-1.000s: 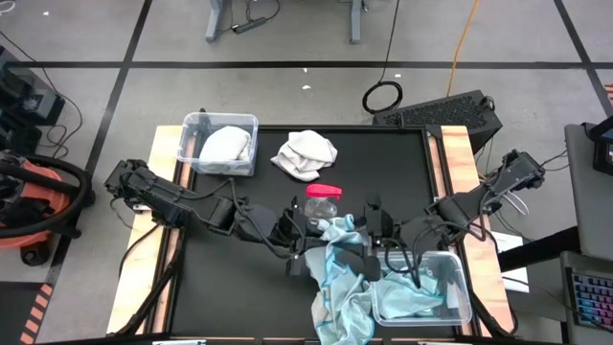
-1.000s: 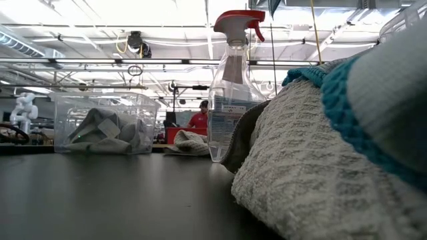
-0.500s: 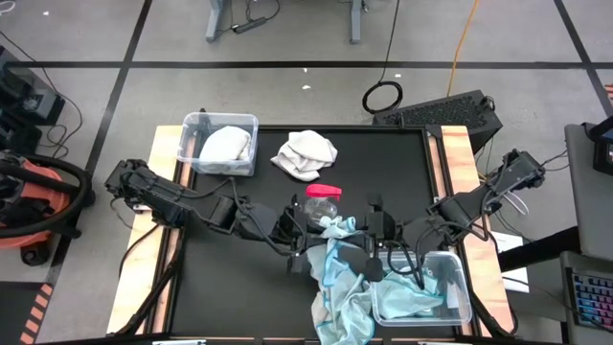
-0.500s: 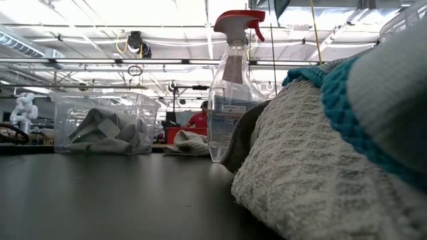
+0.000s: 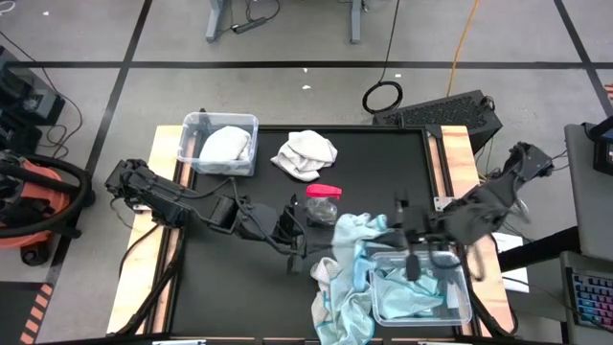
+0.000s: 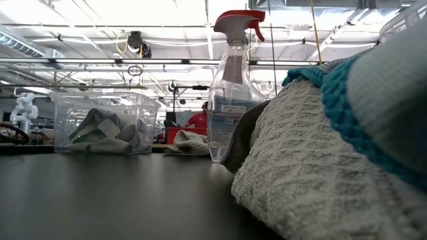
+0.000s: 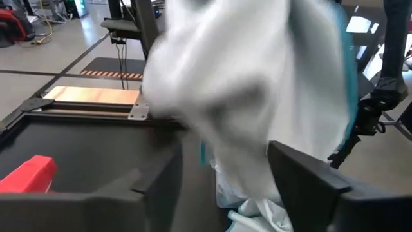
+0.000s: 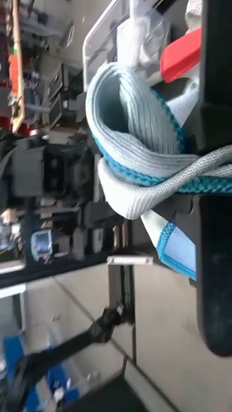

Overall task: Sort microfiber towel by color & place in baskets
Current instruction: Put the blue towel into the bottom transparent bin

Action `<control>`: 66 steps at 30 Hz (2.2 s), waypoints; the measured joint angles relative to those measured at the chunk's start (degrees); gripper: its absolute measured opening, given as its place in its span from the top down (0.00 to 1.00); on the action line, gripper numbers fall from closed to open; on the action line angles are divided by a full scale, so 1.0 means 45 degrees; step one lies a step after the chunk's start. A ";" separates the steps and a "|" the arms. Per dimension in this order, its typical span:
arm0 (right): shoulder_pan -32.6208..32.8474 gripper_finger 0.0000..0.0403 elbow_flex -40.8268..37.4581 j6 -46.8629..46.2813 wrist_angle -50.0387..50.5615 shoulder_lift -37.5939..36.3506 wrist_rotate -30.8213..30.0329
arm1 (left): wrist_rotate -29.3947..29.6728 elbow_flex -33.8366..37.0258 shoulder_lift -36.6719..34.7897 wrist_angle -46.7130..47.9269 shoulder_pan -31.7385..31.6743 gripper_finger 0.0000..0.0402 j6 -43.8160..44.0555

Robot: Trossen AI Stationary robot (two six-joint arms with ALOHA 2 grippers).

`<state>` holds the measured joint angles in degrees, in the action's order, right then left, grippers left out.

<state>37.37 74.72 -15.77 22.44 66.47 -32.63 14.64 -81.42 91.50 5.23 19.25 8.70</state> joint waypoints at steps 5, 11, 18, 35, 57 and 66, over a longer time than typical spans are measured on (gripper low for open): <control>0.0795 1.00 0.0003 0.0000 0.0131 -0.0919 0.0001 | 0.0110 0.0003 0.0000 -0.0045 -0.0005 0.30 0.0003; 0.1689 1.00 0.0005 -0.0328 0.0739 -0.1761 0.0002 | 0.0120 0.0003 0.0000 -0.0058 -0.0032 0.29 0.0008; 0.2297 1.00 0.0005 -0.1478 0.1770 -0.2242 0.1140 | 0.0135 0.0003 0.0000 -0.0008 -0.0099 0.29 0.0163; 0.3206 1.00 0.0005 -0.5759 0.5868 -0.2344 0.4258 | 0.0139 0.0003 0.0000 0.0320 -0.0379 0.29 0.0673; 0.4164 0.99 0.0010 -0.6833 0.9289 0.0218 0.5249 | 0.0139 0.0003 0.0000 0.0291 -0.0627 0.29 0.0673; 0.4229 0.99 0.0010 -0.6242 0.9810 0.1567 0.5247 | 0.0136 0.0003 0.0000 0.0380 -0.0665 0.29 0.0678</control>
<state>56.40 74.76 -43.86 66.59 73.52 -9.02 15.25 -81.41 91.50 6.95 16.25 11.75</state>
